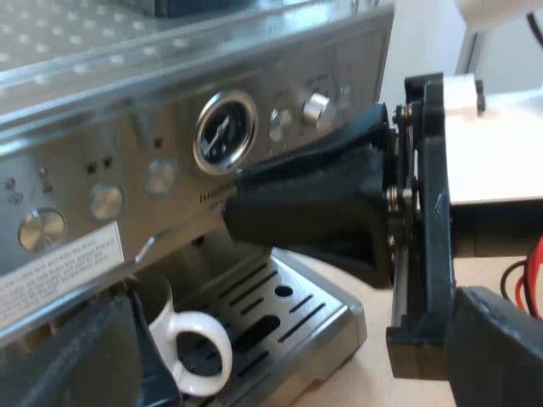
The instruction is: Place mug into machine
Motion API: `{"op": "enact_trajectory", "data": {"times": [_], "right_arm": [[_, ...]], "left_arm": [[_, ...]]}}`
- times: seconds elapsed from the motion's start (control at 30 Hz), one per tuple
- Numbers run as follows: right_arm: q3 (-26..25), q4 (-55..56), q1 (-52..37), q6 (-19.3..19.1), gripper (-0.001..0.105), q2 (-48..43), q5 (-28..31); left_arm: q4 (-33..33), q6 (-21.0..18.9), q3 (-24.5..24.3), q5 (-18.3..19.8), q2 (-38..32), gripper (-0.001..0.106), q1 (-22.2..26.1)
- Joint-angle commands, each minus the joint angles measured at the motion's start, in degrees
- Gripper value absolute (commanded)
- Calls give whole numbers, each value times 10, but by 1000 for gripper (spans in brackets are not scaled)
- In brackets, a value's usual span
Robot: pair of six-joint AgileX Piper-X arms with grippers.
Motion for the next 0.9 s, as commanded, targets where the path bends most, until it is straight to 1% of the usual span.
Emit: {"op": "enact_trajectory", "data": {"times": [0.03,0.07,0.1,0.2,0.23,0.27,0.33,0.4,0.47,0.6,0.67,0.77,0.83,0.9], "right_arm": [[-6,24,1,-3,67,-19,3],[-6,32,1,-3,72,-24,3],[-6,38,1,-3,73,-27,2],[-6,69,1,0,72,-44,2],[-6,77,1,5,72,-50,2],[-6,92,1,20,72,-59,2],[-6,114,1,36,72,-75,2],[-6,133,-1,42,72,-91,2],[-6,159,-1,42,72,-111,2],[-6,204,-1,44,72,-142,4],[-6,228,-15,60,72,-161,2],[-6,260,-45,77,72,-189,-2],[-6,280,-68,77,72,-205,-7],[-6,304,-92,77,72,-223,-27]], "left_arm": [[9,-5,-1,3,-26,79,-2],[14,-5,-1,3,-31,79,-2],[19,-5,-1,3,-38,79,-2],[37,-5,-1,3,-57,79,-2],[44,-5,-1,3,-62,79,-2],[51,-5,-1,3,-68,79,-2],[56,-5,-3,3,-70,79,-2],[62,-5,-7,0,-70,79,-2],[64,-10,-16,-22,-68,79,-2],[66,-10,-36,-48,-62,79,-1],[75,-10,-49,-67,-55,79,-1],[82,-10,-59,-76,-44,79,-1],[82,-10,-60,-80,-39,79,-1],[85,-10,-60,-94,-36,79,-1]]}}
